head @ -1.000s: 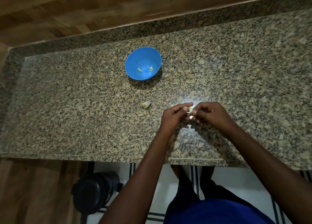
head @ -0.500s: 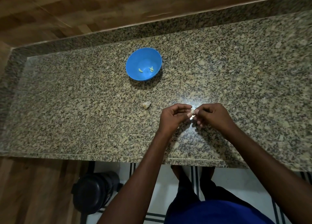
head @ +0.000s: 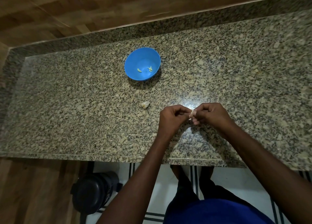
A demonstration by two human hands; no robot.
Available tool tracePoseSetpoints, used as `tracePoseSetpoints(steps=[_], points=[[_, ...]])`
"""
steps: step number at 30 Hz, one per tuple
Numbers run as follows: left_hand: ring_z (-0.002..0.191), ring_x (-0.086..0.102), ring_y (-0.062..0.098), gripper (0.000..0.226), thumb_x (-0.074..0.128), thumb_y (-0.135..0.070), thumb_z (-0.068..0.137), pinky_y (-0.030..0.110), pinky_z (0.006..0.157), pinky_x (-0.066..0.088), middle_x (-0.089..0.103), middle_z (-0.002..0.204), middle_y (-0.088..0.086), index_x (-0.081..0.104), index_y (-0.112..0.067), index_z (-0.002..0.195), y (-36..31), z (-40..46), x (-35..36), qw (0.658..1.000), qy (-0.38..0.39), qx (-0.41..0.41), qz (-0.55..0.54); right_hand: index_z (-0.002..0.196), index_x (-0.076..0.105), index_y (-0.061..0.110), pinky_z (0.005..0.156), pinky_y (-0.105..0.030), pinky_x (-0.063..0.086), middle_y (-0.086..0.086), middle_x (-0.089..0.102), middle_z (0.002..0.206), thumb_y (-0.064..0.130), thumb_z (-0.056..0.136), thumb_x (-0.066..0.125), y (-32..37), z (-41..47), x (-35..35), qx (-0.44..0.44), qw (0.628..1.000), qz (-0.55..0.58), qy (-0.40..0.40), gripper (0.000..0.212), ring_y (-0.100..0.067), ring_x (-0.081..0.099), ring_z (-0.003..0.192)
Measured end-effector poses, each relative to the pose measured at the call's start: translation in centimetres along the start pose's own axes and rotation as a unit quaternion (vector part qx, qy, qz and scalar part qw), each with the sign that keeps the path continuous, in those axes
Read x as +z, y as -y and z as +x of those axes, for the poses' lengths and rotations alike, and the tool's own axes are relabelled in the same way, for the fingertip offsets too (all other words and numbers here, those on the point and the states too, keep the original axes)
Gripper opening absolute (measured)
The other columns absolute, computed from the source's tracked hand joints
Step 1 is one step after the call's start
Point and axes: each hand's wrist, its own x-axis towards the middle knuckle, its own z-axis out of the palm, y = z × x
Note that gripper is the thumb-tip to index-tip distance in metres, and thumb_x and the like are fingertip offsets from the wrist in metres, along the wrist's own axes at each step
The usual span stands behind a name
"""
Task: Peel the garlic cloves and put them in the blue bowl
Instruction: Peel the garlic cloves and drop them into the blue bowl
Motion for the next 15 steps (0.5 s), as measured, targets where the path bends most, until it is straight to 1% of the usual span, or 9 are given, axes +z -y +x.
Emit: tracePoseSetpoints(steps=[2,4,6,7,10,12,15], points=[[0.068,0.070,0.009,0.009,0.079,-0.005,0.083,0.020,0.062,0.053,0.076,0.078,0.004,0.079,-0.006,0.092,-0.09,-0.06,-0.02,1.000,-0.001,-0.013,-0.028,0.089,0.065,-0.014,0.061,-0.027,0.057,-0.022,0.073,0.078,-0.002,0.088,0.069,-0.02,0.05,-0.16,0.005,0.999,0.030,0.015,0.013,-0.025,0.068,0.064],[0.072,0.071,0.013,0.010,0.078,-0.004,0.084,0.024,0.066,0.056,0.078,0.083,0.008,0.079,-0.005,0.094,0.05,-0.02,0.05,0.997,-0.005,-0.037,-0.060,0.088,0.064,-0.012,0.061,-0.026,0.056,-0.024,0.069,0.077,-0.002,0.088,0.069,-0.02,0.08,-0.22,0.006,0.998,0.052,0.027,0.011,-0.024,0.066,0.063],[0.073,0.071,0.018,0.012,0.077,-0.004,0.085,0.031,0.072,0.059,0.077,0.088,0.014,0.078,-0.002,0.097,0.13,0.01,0.26,0.993,-0.009,-0.067,-0.095,0.084,0.064,-0.006,0.062,-0.026,0.056,-0.022,0.068,0.074,-0.003,0.088,0.067,0.00,0.15,-0.22,0.013,0.997,0.073,0.033,0.007,-0.024,0.065,0.064],[0.073,0.071,0.019,0.014,0.077,-0.003,0.085,0.031,0.074,0.060,0.077,0.089,0.016,0.077,0.001,0.099,0.09,0.02,0.40,0.990,-0.011,-0.081,-0.118,0.081,0.064,-0.003,0.063,-0.026,0.057,-0.019,0.068,0.073,-0.003,0.089,0.066,0.01,0.20,-0.22,0.022,0.995,0.089,0.034,0.008,-0.023,0.065,0.064],[0.068,0.071,0.016,0.015,0.073,0.001,0.086,0.025,0.071,0.060,0.076,0.085,0.017,0.074,0.004,0.101,0.02,0.15,0.68,0.977,-0.013,-0.115,-0.177,0.080,0.061,0.000,0.063,-0.025,0.057,-0.015,0.068,0.071,-0.005,0.091,0.062,0.10,0.33,-0.19,0.052,0.987,0.149,0.036,0.012,-0.020,0.065,0.064],[0.068,0.071,0.016,0.013,0.071,0.001,0.088,0.023,0.069,0.060,0.076,0.085,0.017,0.074,0.003,0.101,0.10,0.29,0.75,0.974,-0.006,-0.120,-0.192,0.082,0.061,-0.002,0.061,-0.024,0.057,-0.014,0.068,0.070,-0.005,0.092,0.060,0.09,0.38,-0.17,0.059,0.984,0.165,0.030,0.011,-0.020,0.065,0.063],[0.072,0.071,0.018,0.016,0.068,-0.001,0.092,0.025,0.072,0.060,0.075,0.087,0.019,0.073,0.001,0.107,0.31,0.39,0.71,0.980,0.000,-0.107,-0.167,0.083,0.063,-0.003,0.058,-0.023,0.057,-0.014,0.071,0.070,-0.004,0.092,0.063,-0.12,0.34,-0.08,0.060,0.988,0.140,0.016,0.009,-0.019,0.067,0.060]])
